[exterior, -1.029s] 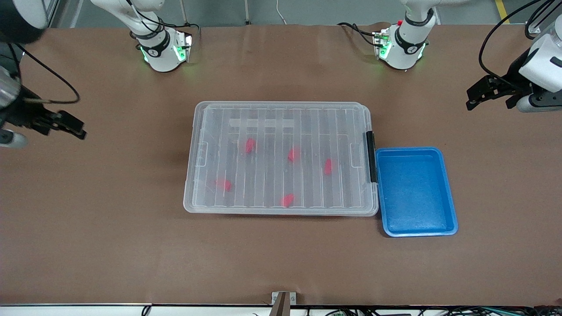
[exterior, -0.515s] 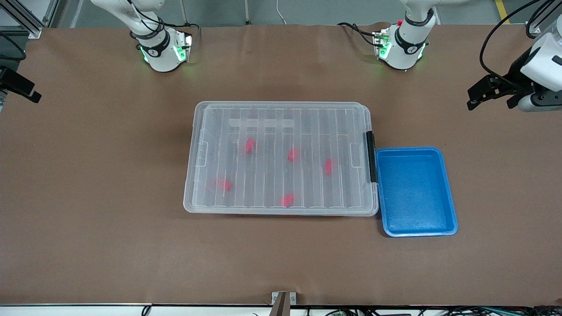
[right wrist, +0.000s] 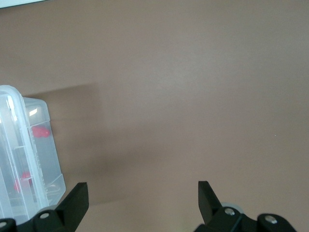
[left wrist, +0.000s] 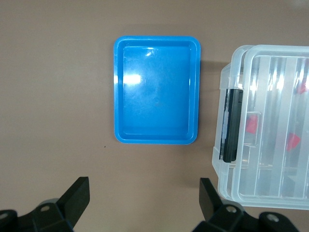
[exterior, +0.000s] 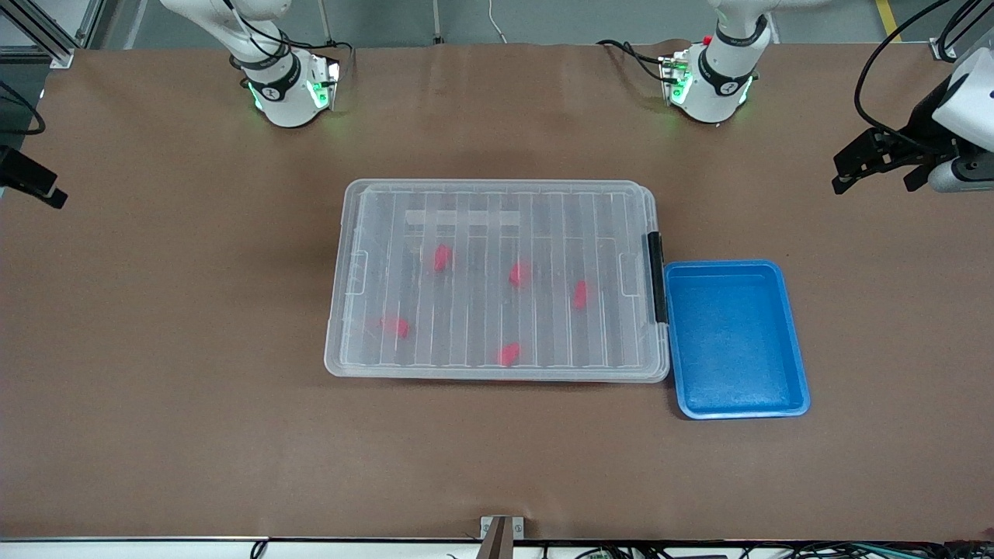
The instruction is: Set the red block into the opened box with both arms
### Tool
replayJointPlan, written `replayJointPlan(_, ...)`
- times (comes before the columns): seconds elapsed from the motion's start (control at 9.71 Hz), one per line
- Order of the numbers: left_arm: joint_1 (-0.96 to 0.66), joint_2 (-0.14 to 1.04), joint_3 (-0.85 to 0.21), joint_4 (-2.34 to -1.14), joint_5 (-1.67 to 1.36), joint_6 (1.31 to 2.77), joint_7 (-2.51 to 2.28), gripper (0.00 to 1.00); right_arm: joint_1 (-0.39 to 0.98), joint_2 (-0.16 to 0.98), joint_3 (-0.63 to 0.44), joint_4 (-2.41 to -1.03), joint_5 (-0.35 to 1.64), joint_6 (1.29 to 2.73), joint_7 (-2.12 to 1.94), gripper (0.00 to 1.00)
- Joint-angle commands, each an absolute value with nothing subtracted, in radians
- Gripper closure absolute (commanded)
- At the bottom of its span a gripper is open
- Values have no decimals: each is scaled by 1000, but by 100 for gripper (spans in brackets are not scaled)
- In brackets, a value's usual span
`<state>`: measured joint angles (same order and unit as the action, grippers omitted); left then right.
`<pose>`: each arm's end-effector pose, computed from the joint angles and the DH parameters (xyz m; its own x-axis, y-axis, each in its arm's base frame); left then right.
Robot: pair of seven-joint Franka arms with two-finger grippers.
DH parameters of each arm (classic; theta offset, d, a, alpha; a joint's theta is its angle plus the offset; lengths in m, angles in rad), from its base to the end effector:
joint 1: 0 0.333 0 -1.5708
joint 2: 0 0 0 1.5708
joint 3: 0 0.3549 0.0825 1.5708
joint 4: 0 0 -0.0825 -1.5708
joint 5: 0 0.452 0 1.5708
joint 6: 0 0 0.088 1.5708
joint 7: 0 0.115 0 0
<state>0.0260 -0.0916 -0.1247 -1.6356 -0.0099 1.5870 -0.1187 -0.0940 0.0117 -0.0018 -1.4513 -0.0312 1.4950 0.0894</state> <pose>0.5891 -0.0631 0.6770 0.9989 0.0203 0.0422 0.0202 -0.9998 0.0035 0.6156 -0.0629 0.7055 0.9819 -0.1864 0.0347 -0.1874 -0.9819 0.0280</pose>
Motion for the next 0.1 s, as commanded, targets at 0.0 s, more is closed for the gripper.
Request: replayJointPlan(0.0,18,-64,-123,-1634,-8,1582,-118,0,-100,-2,-20,-1453,-48,1470,63,0)
